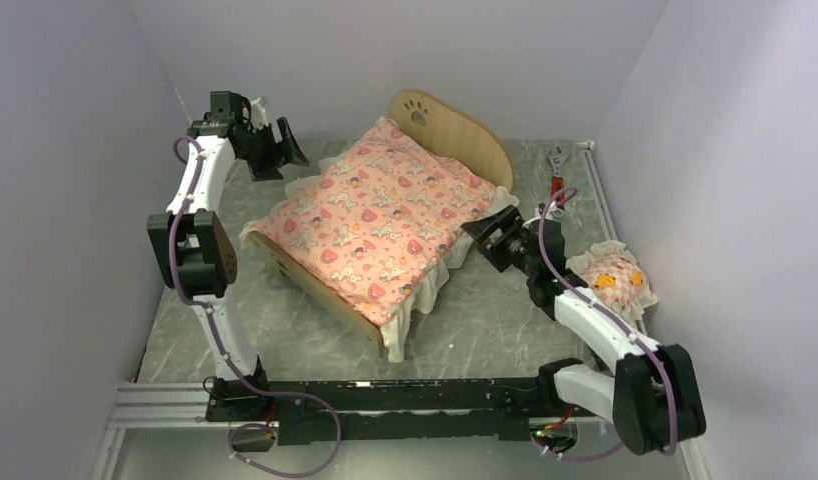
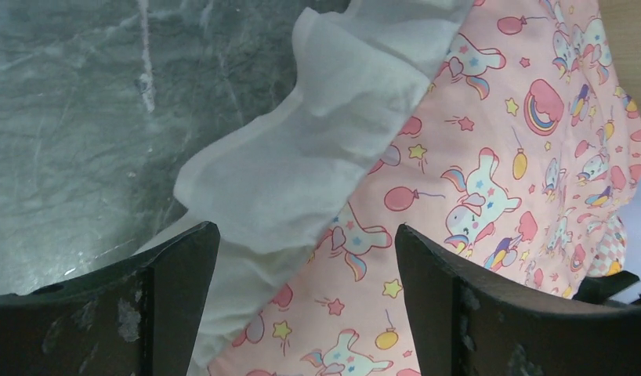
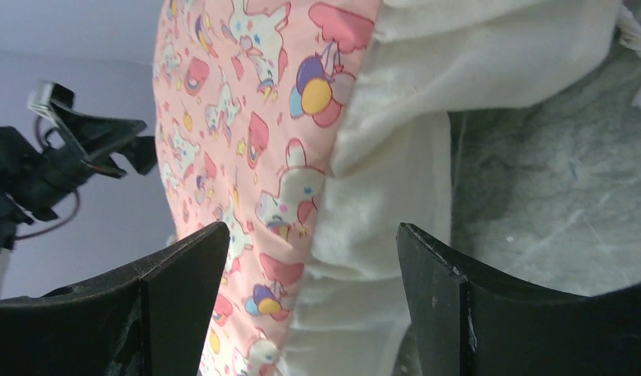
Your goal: Set up the pet bed
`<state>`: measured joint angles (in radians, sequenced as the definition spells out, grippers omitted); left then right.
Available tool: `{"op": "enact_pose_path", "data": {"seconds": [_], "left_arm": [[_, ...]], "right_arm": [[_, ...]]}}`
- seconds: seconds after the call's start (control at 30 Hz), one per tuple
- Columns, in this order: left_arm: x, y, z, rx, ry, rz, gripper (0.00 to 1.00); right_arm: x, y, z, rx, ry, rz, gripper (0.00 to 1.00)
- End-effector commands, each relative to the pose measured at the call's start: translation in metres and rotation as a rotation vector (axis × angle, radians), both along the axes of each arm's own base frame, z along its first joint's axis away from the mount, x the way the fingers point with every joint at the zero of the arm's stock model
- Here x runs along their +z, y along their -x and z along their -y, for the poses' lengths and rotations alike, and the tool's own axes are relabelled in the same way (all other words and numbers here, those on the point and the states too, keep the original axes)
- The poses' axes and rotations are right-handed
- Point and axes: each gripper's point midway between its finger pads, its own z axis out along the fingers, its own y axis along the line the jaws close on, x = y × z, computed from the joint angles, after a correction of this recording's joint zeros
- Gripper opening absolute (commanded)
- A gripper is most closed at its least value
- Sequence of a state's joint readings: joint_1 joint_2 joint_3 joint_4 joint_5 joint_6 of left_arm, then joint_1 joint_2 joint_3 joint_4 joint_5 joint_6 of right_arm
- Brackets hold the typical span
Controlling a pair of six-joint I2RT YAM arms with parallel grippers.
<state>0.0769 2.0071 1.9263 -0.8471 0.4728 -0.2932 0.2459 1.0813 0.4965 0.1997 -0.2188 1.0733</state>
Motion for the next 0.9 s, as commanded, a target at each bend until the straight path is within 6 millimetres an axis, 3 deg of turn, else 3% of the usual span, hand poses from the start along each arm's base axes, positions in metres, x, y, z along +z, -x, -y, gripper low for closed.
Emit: {"op": "enact_pose_path", "data": {"seconds": [0.0,0.17,0.3,0.43,0.67,0.87], "left_arm": [[0.005,-0.008,0.016,-0.061,0.091,0.042,0.87],[-0.030,0.004,0.019,-0.060,0.142,-0.065,0.82],[-0.042,0.018,0.026,-0.057,0.186,-0.111,0.78],[-0.044,0.031,0.033,-0.062,0.237,-0.131,0.66],[-0.045,0.062,0.043,-0.055,0.300,-0.174,0.37],[-0.042,0.092,0.048,-0.019,0.339,-0.202,0.24]], "right_arm": [[0.034,-0.023,-0.008,-0.030,-0.127,0.125,0.83],[0.014,-0.030,-0.001,-0.076,-0.085,0.069,0.83],[0.009,-0.036,-0.004,-0.057,-0.063,0.055,0.84],[0.006,-0.047,-0.013,-0.019,-0.050,0.036,0.84],[0.008,-0.072,-0.023,0.035,0.000,0.021,0.84],[0.009,-0.092,-0.044,0.154,0.017,0.004,0.84]]}}
